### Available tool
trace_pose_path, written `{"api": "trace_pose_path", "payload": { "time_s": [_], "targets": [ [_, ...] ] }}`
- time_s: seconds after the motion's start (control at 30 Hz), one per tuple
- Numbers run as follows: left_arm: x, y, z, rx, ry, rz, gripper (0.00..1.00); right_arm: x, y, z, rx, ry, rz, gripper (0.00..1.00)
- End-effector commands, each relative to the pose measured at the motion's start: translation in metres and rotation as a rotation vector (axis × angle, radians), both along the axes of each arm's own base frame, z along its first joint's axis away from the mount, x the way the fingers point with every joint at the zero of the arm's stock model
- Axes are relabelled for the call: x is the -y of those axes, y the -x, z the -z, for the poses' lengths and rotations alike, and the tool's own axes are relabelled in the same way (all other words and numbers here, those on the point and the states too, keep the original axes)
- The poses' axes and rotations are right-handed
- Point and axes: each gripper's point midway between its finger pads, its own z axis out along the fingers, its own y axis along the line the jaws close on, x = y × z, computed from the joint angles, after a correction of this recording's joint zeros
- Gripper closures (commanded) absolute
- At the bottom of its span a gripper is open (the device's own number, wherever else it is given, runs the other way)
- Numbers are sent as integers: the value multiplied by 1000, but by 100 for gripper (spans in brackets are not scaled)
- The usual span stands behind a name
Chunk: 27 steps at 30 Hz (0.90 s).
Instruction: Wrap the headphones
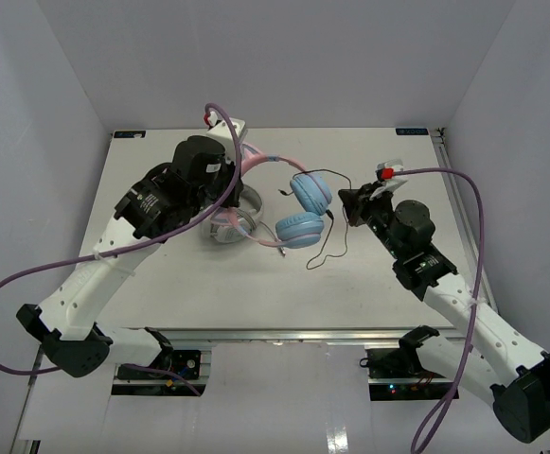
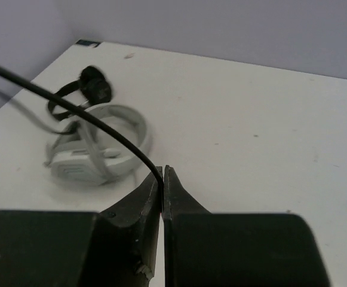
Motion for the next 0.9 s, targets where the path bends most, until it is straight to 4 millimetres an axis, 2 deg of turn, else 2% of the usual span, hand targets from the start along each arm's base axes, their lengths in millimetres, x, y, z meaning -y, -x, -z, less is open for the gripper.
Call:
{"api": "trace_pose_path", "payload": {
  "time_s": [0.0, 0.07, 0.17, 0.23, 0.3, 0.33, 0.43, 0.53, 0.7, 0.77, 0.8, 0.87],
  "targets": [
    [-34, -28, 4, 17, -34, -203, 100, 92, -48, 4, -77, -126, 460, 92],
    [-41, -33, 12, 5, -53, -241, 100, 131, -57, 22, -151, -153, 608, 92],
    [-53, -36, 11, 33, -67, -298, 100, 187, -55, 50, -228, -189, 854, 92],
    [-62, -38, 9, 54, -86, -340, 100, 214, -49, 74, -267, -199, 950, 92],
    [-72, -40, 10, 61, -118, -393, 100, 225, -49, 91, -309, -202, 985, 92],
    [-79, -43, 10, 67, -140, -430, 100, 228, -50, 99, -332, -200, 989, 92],
    [-79, -45, 14, 62, -146, -440, 100, 233, -54, 120, -404, -197, 981, 92],
    [-72, -46, 18, 57, -125, -412, 100, 219, -58, 134, -459, -183, 905, 92],
    [-58, -44, 11, 75, -42, -345, 100, 199, -59, 159, -533, -125, 779, 90],
    [-57, -44, 7, 84, -24, -340, 100, 194, -59, 165, -559, -91, 738, 71],
    [-57, -43, 5, 87, -19, -339, 100, 195, -59, 165, -574, -71, 740, 57],
    [-57, -43, 3, 92, -14, -337, 100, 197, -59, 158, -570, -41, 737, 47]
  ]
}}
